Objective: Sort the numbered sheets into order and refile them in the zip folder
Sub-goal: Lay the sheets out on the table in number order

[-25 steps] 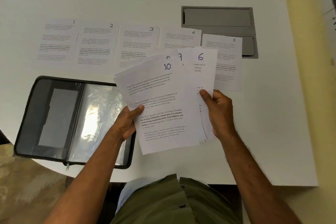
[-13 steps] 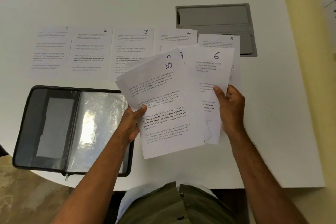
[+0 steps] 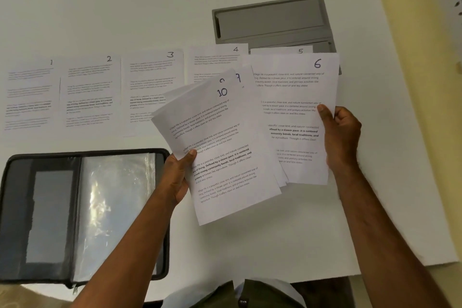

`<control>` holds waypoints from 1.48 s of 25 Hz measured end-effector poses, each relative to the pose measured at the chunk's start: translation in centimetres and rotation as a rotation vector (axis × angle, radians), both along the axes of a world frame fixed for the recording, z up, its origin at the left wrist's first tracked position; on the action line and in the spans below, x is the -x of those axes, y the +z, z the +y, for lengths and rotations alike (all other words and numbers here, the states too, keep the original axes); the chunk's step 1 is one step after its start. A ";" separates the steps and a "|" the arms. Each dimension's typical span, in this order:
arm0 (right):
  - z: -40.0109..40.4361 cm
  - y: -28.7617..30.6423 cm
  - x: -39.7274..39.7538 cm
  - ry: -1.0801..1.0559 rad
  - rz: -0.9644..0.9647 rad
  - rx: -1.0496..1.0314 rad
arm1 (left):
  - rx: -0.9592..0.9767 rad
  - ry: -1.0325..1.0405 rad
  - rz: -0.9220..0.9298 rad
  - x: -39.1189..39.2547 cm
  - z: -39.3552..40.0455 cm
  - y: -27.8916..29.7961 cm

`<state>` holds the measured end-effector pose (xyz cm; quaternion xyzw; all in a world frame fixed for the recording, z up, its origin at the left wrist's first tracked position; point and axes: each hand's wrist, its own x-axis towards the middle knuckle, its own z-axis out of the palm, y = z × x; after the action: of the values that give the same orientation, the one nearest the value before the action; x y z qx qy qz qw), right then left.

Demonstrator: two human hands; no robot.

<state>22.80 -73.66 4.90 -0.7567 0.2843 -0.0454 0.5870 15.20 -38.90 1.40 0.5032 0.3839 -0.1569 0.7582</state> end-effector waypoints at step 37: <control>-11.2 -16.6 -10.3 0.355 0.390 0.927 | 0.000 -0.072 0.091 -7.6 -4.8 -5.5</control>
<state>33.11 -84.82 -11.71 -0.9675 0.2060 0.0752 0.1262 22.78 -43.73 -4.13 0.5089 0.3997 -0.2069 0.7338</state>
